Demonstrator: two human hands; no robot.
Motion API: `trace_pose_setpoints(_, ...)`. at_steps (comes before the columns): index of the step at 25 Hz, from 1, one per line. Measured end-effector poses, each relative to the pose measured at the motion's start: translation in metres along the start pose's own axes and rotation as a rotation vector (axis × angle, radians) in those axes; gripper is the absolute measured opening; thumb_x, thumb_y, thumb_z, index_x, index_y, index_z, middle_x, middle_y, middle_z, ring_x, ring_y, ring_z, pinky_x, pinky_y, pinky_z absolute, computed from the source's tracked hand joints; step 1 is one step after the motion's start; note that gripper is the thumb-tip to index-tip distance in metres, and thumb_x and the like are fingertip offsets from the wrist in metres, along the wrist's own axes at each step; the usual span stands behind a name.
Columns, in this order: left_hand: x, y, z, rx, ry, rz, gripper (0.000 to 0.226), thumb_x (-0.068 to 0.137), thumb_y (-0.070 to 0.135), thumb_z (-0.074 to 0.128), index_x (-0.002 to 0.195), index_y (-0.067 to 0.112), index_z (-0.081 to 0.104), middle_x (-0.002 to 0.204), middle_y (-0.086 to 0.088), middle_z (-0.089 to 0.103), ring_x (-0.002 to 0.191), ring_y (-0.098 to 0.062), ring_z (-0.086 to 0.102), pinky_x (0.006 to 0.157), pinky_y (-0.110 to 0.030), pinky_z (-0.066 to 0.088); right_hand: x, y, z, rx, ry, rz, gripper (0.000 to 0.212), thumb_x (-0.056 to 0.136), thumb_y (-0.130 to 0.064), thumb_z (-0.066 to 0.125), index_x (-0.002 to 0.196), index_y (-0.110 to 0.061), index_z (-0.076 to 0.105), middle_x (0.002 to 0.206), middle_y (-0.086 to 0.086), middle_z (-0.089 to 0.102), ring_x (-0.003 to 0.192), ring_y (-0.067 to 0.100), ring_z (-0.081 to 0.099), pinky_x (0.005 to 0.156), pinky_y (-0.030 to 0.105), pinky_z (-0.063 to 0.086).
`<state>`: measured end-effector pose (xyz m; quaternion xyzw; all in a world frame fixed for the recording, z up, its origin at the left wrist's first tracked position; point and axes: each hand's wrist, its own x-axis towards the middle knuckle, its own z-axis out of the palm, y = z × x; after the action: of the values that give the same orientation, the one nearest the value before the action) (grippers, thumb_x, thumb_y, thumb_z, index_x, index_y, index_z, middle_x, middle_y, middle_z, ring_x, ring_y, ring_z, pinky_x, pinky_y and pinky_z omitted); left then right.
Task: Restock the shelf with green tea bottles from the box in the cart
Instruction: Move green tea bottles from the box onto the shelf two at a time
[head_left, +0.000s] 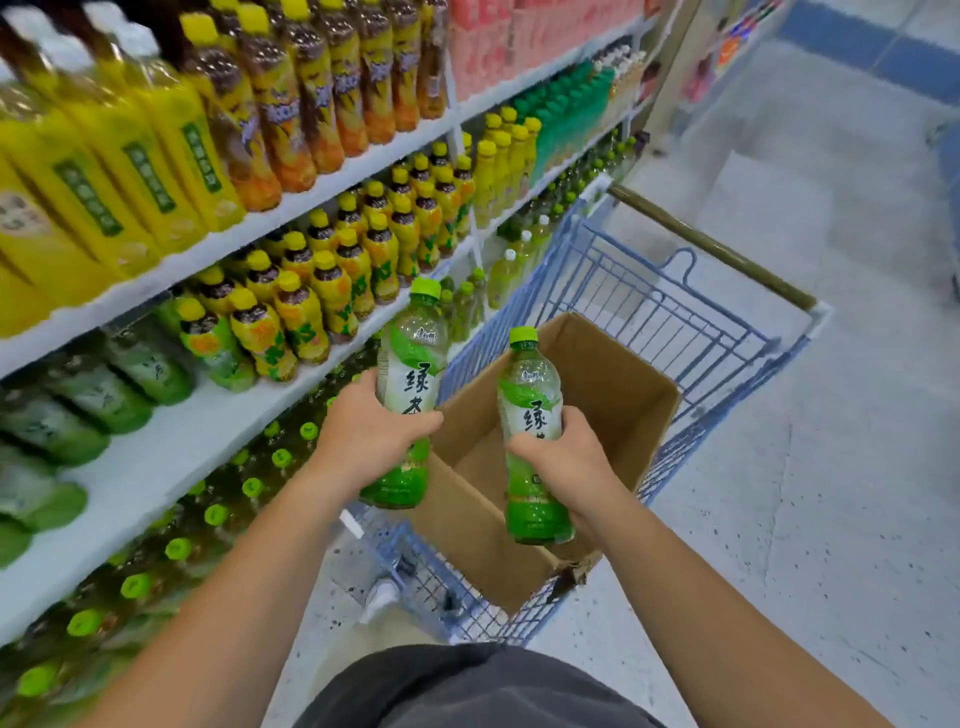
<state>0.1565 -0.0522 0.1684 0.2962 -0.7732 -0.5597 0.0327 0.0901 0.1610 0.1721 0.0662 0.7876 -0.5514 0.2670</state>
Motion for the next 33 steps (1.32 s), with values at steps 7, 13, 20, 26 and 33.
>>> trace_pose_setpoints(7, -0.115, -0.023, -0.048, 0.011, 0.29, -0.107, 0.035, 0.062, 0.039, 0.086, 0.087, 0.032, 0.064, 0.075, 0.017, 0.07, 0.061, 0.003, 0.065, 0.051, -0.023, 0.047, -0.034, 0.001, 0.039, -0.102, -0.199, -0.153, 0.031, 0.074, -0.023, 0.075, 0.099, -0.026, 0.058, 0.095, 0.005, 0.07, 0.08, 0.023, 0.071, 0.066, 0.041, 0.059)
trace_pose_setpoints(13, -0.174, -0.059, -0.102, -0.016, 0.53, -0.197, 0.035, 0.062, 0.037, 0.087, 0.086, 0.033, 0.062, 0.082, 0.013, 0.071, 0.069, -0.002, 0.066, 0.056, -0.026, 0.055, -0.064, -0.003, 0.111, -0.163, -0.373, -0.19, 0.033, 0.072, -0.027, 0.077, 0.1, -0.031, 0.059, 0.093, 0.003, 0.072, 0.079, 0.025, 0.072, 0.066, 0.041, 0.06)
trace_pose_setpoints(20, -0.163, -0.115, -0.171, -0.068, 0.592, -0.26, 0.04, 0.063, 0.037, 0.087, 0.092, 0.032, 0.061, 0.086, 0.012, 0.072, 0.065, 0.0, 0.067, 0.054, -0.024, 0.057, -0.076, -0.014, 0.227, -0.223, -0.424, -0.235, 0.032, 0.071, -0.027, 0.08, 0.096, -0.031, 0.06, 0.093, 0.001, 0.072, 0.08, 0.02, 0.071, 0.066, 0.037, 0.057)
trace_pose_setpoints(26, -0.119, -0.179, -0.228, -0.047, 0.594, -0.279, 0.04, 0.064, 0.037, 0.089, 0.093, 0.033, 0.062, 0.086, 0.016, 0.071, 0.068, 0.009, 0.064, 0.05, -0.01, 0.046, -0.055, 0.001, 0.321, -0.176, -0.396, -0.205, 0.039, 0.068, -0.029, 0.08, 0.102, -0.029, 0.061, 0.097, 0.003, 0.072, 0.087, 0.024, 0.071, 0.079, 0.049, 0.061)
trace_pose_setpoints(33, -0.068, -0.257, -0.219, -0.014, 0.738, -0.218, 0.039, 0.066, 0.038, 0.09, 0.089, 0.039, 0.057, 0.082, 0.033, 0.066, 0.077, 0.018, 0.06, 0.05, -0.002, 0.043, 0.018, 0.048, 0.361, -0.247, -0.385, -0.227, 0.031, 0.073, -0.03, 0.08, 0.099, -0.034, 0.062, 0.086, -0.007, 0.072, 0.079, 0.015, 0.07, 0.062, 0.032, 0.054)
